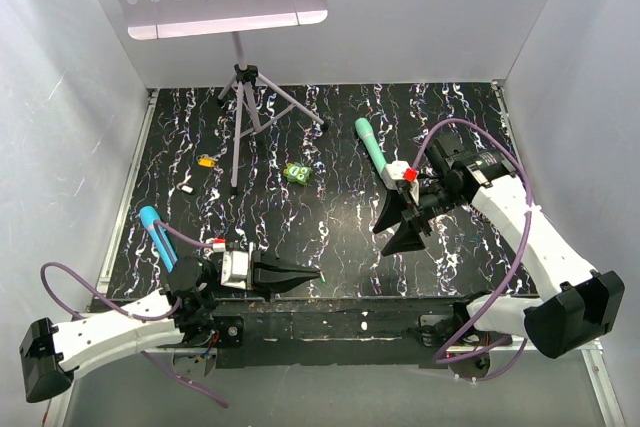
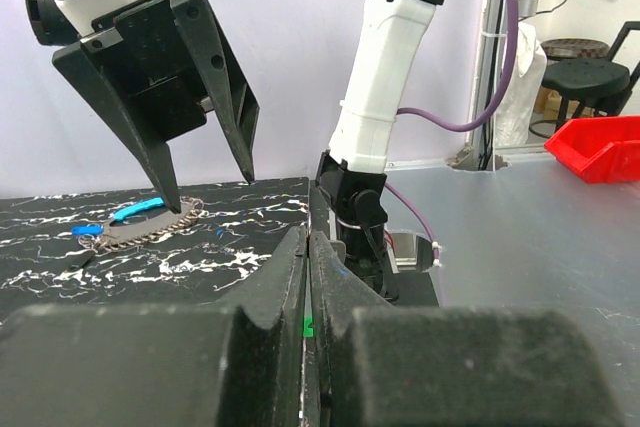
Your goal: Put the keys on the keyring
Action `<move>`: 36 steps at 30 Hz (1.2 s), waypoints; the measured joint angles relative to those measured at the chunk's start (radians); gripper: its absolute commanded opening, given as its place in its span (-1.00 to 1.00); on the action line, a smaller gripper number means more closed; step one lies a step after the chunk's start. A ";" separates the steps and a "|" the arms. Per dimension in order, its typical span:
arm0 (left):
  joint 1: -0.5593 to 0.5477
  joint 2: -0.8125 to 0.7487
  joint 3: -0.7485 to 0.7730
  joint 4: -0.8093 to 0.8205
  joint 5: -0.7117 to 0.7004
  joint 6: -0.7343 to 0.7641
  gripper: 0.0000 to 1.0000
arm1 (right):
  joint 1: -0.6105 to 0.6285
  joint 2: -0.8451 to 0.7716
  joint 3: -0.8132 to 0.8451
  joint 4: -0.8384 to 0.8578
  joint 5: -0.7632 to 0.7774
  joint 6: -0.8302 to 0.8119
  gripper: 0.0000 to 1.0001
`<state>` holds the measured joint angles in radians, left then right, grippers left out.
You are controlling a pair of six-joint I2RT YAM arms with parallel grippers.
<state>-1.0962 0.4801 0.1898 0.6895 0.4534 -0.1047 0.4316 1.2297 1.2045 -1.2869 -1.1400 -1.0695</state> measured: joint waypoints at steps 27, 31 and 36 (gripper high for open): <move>0.000 0.364 -0.019 0.414 -0.192 -0.105 -1.00 | 0.236 0.114 0.069 0.050 -0.146 0.026 0.03; 0.000 0.384 -0.019 0.447 -0.208 -0.111 -1.00 | 0.243 0.114 0.079 0.131 -0.114 0.126 0.00; 0.000 0.396 -0.019 0.473 -0.214 -0.117 -1.00 | 0.257 0.114 0.079 0.242 -0.059 0.245 -0.14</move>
<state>-1.0962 0.8764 0.1711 1.1629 0.2390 -0.2218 0.6884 1.3434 1.2831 -1.0451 -1.1988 -0.8249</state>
